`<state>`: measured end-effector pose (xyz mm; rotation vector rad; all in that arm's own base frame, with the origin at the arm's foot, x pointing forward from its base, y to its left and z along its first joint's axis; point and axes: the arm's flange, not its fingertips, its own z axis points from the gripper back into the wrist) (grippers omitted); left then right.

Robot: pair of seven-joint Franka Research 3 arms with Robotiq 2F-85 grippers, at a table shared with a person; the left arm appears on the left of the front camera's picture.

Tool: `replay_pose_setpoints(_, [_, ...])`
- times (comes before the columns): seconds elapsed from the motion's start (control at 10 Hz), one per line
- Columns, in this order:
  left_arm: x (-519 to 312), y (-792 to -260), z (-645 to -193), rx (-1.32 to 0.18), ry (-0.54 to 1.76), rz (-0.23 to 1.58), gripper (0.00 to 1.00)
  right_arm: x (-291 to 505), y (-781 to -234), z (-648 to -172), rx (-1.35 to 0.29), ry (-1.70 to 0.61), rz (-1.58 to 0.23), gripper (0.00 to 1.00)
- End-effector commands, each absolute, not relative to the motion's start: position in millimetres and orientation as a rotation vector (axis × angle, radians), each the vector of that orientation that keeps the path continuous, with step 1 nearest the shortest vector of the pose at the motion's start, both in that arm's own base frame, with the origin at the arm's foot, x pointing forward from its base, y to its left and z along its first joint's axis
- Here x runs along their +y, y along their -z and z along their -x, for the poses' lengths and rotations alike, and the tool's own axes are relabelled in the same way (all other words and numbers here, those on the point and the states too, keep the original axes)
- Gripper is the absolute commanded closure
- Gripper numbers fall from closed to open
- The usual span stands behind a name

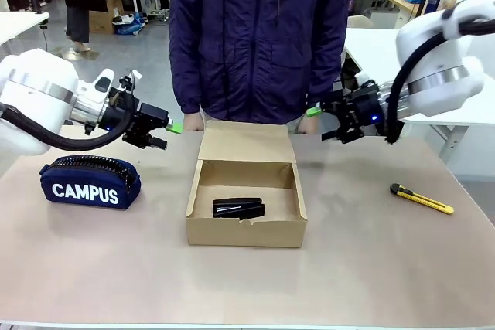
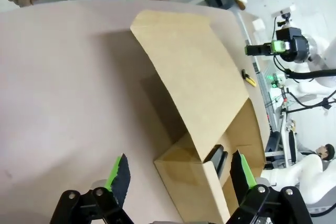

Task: Pack the item into the box.
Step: Close the Mailer Box.

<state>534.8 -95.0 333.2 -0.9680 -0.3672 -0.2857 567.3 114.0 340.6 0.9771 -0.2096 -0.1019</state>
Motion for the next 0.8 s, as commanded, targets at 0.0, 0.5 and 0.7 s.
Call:
replay_pose_setpoints(0.0, [-104.1,-328.4,-534.7,-0.37,0.275,1.024,0.0,117.6,-344.2,-569.3,-0.179,0.11,-0.973,0.0])
replay_pose_setpoints(0.5, [-100.3,-328.5,-533.1,-0.344,0.279,1.007,0.0,117.5,-333.6,-565.9,-0.187,0.101,-0.979,0.0])
replay_pose_setpoints(0.7, [-112.2,-320.3,-560.4,-0.391,0.27,1.156,0.0,129.8,-310.8,-585.8,-0.131,0.123,-1.036,0.0])
